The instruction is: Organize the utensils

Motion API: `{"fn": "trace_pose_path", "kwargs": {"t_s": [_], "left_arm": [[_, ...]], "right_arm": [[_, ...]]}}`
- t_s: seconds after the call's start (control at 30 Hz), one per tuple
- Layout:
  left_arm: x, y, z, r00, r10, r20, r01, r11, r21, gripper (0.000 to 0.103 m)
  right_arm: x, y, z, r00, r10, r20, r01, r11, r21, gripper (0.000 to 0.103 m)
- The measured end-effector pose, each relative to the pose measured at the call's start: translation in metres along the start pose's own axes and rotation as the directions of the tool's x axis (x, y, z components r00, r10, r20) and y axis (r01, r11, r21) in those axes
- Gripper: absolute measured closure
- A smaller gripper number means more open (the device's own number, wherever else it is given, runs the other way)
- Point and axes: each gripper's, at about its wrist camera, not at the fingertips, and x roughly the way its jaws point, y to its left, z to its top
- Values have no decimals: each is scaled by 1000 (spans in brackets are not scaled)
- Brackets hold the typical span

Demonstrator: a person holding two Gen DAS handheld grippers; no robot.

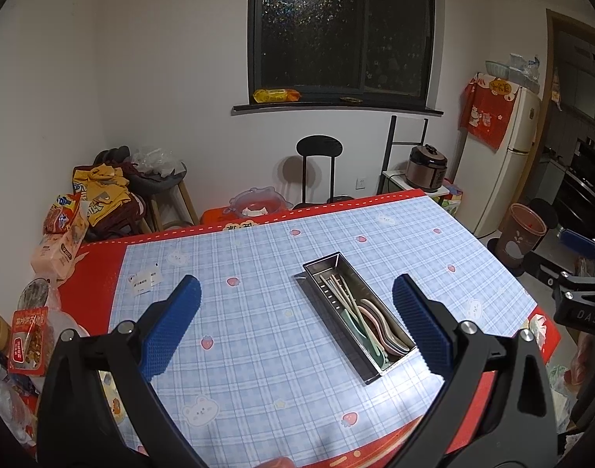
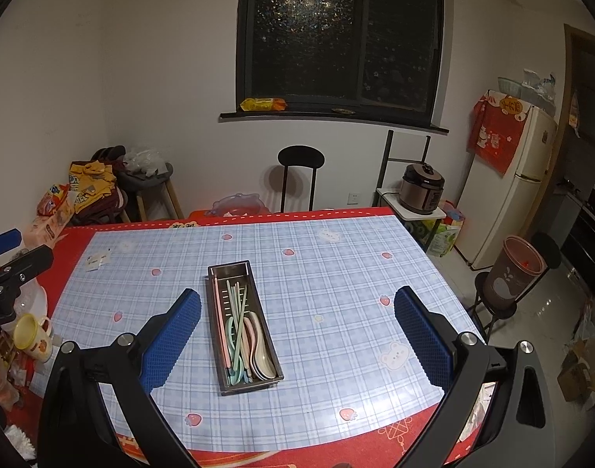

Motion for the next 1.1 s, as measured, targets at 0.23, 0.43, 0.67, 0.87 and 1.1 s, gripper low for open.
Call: {"fn": "trace_pose_path", "kwargs": {"t_s": [0.23, 0.43, 0.67, 0.87, 1.1], "left_arm": [[1, -2, 0, 1000, 8, -3, -8, 1000, -2, 6], [1, -2, 0, 1000, 8, -2, -8, 1000, -1, 6], [2, -4, -1, 1000, 6, -3, -6, 1000, 0, 6], [5, -6, 0, 1000, -1, -10, 1, 1000, 3, 6], [7, -9, 1, 1000, -7, -12, 7, 1000, 12, 6]], "right_arm": [[2, 0, 1, 1000, 3, 4, -3, 1000, -1, 6], [4, -1, 1, 1000, 1, 1, -1, 1000, 1, 6], [4, -2, 1, 1000, -8, -1, 8, 1000, 1, 6], [4, -5, 2, 1000, -18, -1, 18, 1000, 2, 6], [3, -8, 2, 999, -34, -3, 34, 999, 8, 6]]}}
